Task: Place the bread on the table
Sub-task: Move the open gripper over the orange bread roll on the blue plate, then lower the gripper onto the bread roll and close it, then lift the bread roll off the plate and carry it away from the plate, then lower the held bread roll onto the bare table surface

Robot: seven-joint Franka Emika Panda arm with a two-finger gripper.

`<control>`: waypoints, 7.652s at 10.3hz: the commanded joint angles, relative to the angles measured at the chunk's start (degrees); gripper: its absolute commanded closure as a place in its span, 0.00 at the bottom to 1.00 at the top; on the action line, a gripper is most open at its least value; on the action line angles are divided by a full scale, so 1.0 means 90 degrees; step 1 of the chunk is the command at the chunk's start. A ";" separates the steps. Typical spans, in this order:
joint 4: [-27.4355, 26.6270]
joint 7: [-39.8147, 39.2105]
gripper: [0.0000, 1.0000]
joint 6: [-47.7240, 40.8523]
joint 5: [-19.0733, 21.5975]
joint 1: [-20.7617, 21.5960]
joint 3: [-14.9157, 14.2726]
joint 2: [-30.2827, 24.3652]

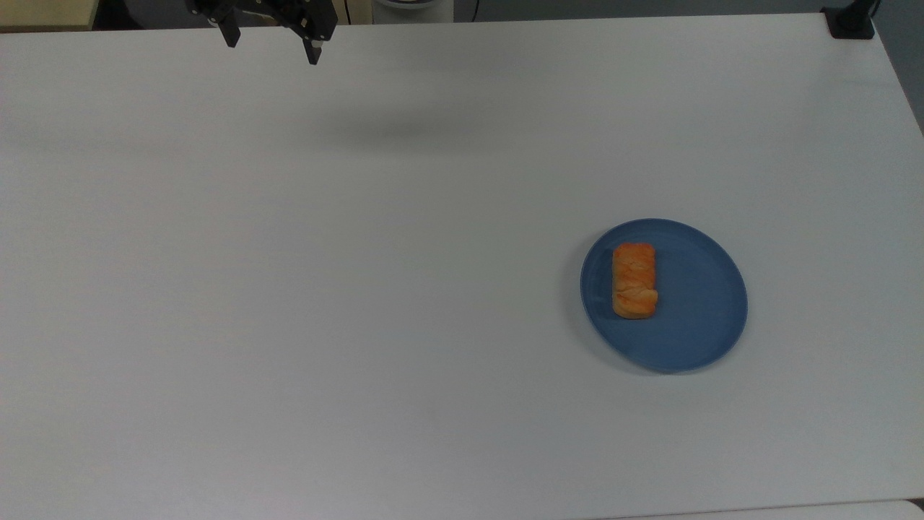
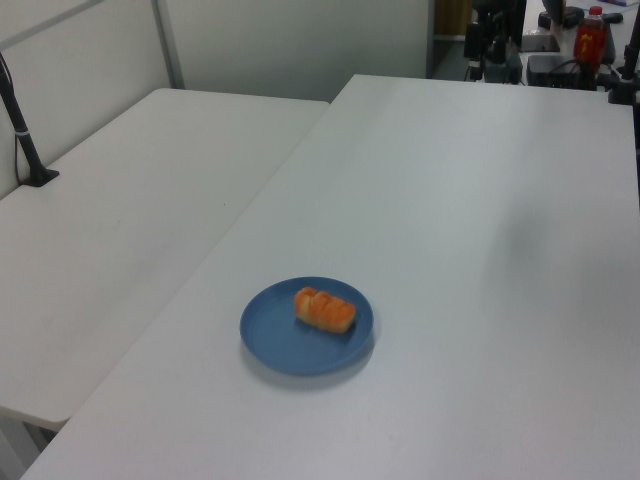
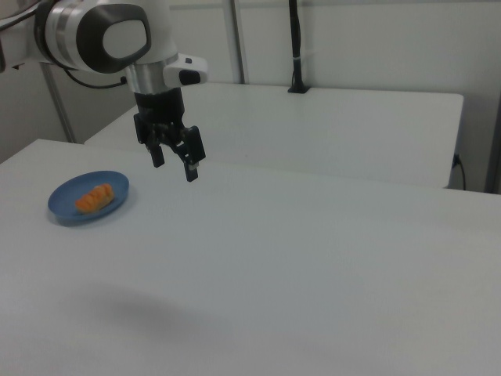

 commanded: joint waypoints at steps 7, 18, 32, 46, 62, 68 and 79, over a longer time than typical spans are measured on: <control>-0.0077 -0.0074 0.00 0.0603 0.0329 -0.0170 -0.0013 0.0051; 0.1026 0.3265 0.00 0.2332 0.0514 0.2826 0.0055 0.2041; 0.2179 0.4517 0.00 0.3769 -0.0658 0.3971 -0.0043 0.4240; 0.2179 0.4742 1.00 0.3808 -0.1428 0.4255 -0.0052 0.4407; -0.1473 -0.0245 1.00 0.1856 0.0162 0.1015 -0.0004 -0.0730; -0.2859 -0.1516 1.00 0.2597 0.0065 0.0476 -0.0023 -0.0536; -0.3095 -0.1287 1.00 0.2704 -0.0599 0.0767 -0.0004 0.0636</control>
